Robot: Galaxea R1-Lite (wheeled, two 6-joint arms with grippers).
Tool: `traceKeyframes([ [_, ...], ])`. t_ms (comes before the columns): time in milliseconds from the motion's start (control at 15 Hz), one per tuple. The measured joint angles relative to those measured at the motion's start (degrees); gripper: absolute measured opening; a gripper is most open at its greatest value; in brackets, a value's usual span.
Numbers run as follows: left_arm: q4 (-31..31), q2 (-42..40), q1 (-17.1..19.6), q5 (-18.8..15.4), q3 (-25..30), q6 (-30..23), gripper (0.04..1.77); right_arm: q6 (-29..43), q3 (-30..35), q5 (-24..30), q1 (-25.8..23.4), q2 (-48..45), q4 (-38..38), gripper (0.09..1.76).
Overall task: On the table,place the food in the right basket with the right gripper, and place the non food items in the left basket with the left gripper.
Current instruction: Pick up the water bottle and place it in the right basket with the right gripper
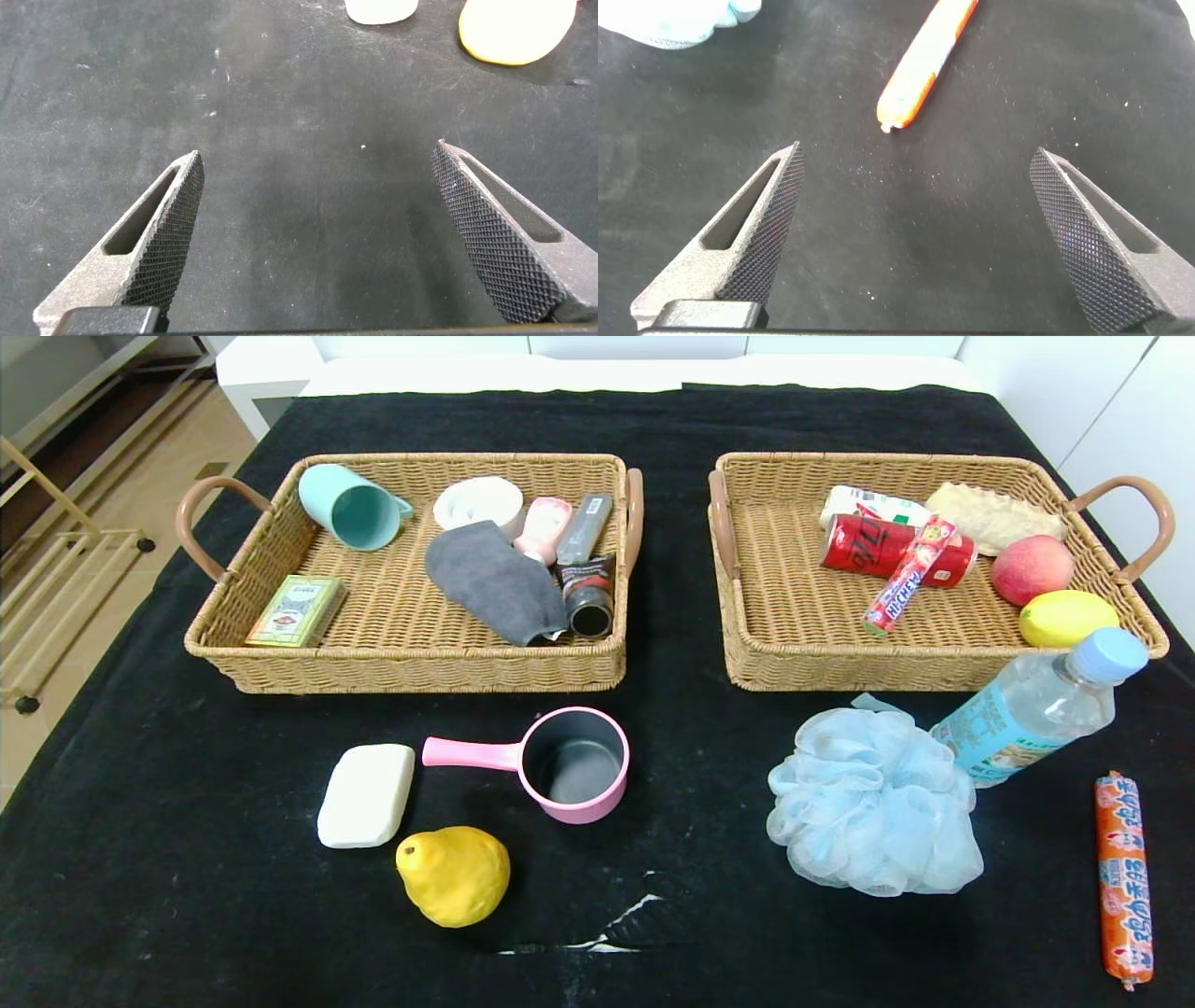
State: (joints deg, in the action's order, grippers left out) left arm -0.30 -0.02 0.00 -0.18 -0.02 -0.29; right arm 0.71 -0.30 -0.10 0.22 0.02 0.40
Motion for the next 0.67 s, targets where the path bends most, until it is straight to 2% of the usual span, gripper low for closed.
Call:
traceKeyframes([
  [67, 0.1, 0.02, 0.0, -0.17, -1.18, -0.8, 1.76, 1.02, -1.1, 1.0, 0.0, 0.05, 0.15, 1.76],
  [200, 1.54, 1.21, 0.0, -1.41, -7.72, -4.04, 1.76, 3.86, -7.38, 4.61, 0.0, 1.29, 0.98, 1.76],
  [400, 3.96, 8.29, -1.04, -6.57, -20.07, -5.51, 1.76, 5.85, -17.36, 8.85, 1.27, 9.45, 1.02, 1.76],
  [533, 4.6, 14.21, -3.9, -10.68, -25.38, -4.89, 1.76, 6.34, -22.78, 12.65, 4.41, 17.34, -1.17, 1.76],
  [667, 4.82, 21.36, -8.77, -13.64, -29.99, -4.36, 1.76, 6.53, -28.0, 16.85, 8.35, 25.36, -3.1, 1.76],
])
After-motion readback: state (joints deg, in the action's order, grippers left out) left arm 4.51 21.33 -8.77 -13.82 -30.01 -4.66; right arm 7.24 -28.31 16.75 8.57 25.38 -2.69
